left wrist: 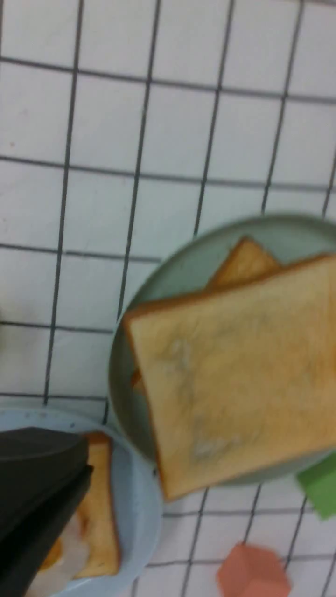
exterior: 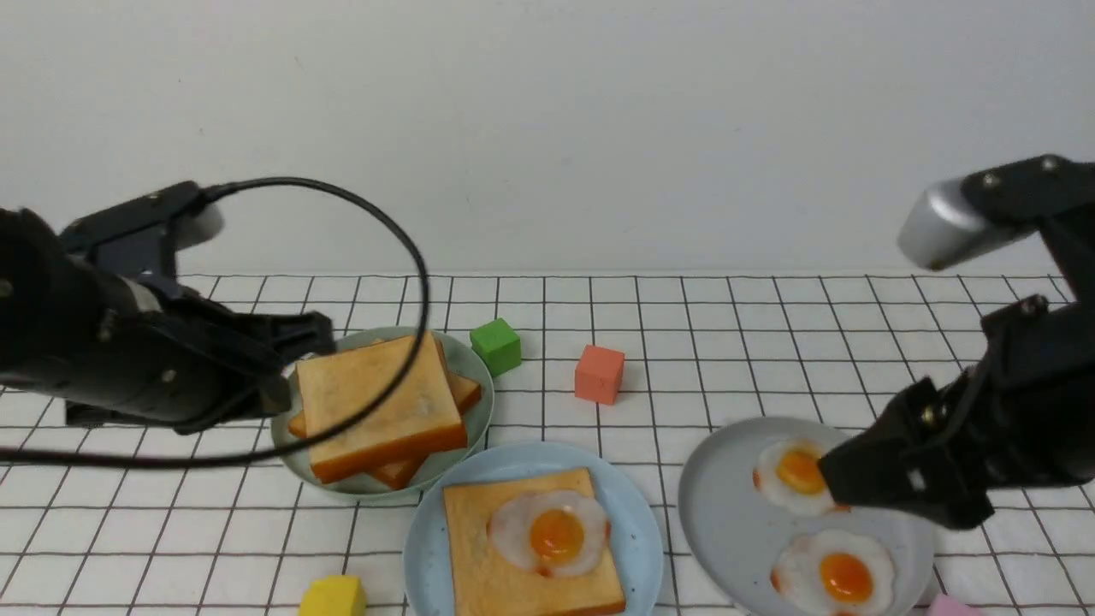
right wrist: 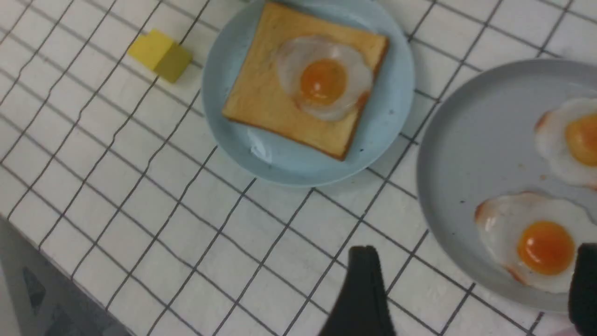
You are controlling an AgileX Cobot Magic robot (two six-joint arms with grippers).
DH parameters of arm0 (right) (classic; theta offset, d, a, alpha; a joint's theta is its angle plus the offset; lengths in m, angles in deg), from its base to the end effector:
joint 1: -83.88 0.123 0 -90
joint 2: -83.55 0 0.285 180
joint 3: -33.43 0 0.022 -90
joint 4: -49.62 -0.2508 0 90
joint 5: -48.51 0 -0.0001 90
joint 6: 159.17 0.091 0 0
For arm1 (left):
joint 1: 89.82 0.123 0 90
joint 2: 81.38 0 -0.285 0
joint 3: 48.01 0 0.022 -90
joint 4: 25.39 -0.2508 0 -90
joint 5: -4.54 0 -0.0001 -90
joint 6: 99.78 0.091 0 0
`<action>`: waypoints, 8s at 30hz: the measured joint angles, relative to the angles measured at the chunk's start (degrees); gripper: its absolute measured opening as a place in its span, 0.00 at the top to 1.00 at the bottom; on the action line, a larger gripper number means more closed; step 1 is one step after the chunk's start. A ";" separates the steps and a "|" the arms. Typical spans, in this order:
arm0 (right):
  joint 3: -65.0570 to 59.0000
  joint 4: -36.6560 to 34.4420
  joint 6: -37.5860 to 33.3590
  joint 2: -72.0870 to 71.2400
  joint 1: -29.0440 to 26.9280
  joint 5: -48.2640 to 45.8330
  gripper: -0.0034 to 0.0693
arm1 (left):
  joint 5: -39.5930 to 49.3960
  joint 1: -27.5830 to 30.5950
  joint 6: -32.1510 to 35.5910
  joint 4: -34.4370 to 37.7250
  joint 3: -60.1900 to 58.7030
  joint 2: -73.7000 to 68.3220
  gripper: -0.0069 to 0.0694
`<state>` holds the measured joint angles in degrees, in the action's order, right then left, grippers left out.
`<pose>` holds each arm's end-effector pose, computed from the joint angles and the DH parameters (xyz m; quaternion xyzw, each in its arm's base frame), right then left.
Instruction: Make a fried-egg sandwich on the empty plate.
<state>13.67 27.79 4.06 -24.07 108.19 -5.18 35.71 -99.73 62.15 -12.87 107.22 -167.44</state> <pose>0.1860 0.1140 0.3372 -0.2709 0.9008 0.1974 0.2761 0.2731 -0.0581 0.2680 -0.1365 0.9325 -0.1595 0.2938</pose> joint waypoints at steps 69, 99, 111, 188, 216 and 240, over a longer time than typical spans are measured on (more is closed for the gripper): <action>-0.85 4.83 -0.01 0.06 3.16 4.62 0.48 | -5.84 -9.68 41.08 47.33 -2.96 -21.04 0.32; -33.93 10.26 17.97 -43.77 3.16 28.31 0.96 | 26.01 -9.68 29.47 29.72 -12.06 34.18 0.93; -41.07 10.21 18.03 -45.83 3.16 31.36 0.95 | 19.00 -9.68 23.45 21.58 -17.81 64.21 0.93; -42.31 18.69 18.13 -56.55 -5.85 25.10 0.84 | -8.30 4.18 -2.52 -18.42 -54.10 78.88 0.90; -58.32 23.11 18.30 -65.25 -20.77 31.14 0.81 | -8.54 4.18 -2.52 -18.37 -54.10 78.88 0.87; -58.32 23.11 18.25 -65.25 -20.77 31.19 0.77 | -8.54 4.18 -2.52 -18.37 -54.10 78.88 0.84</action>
<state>-44.66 50.89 22.31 -89.32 87.42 26.01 27.17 -95.55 59.63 -31.24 53.12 -88.56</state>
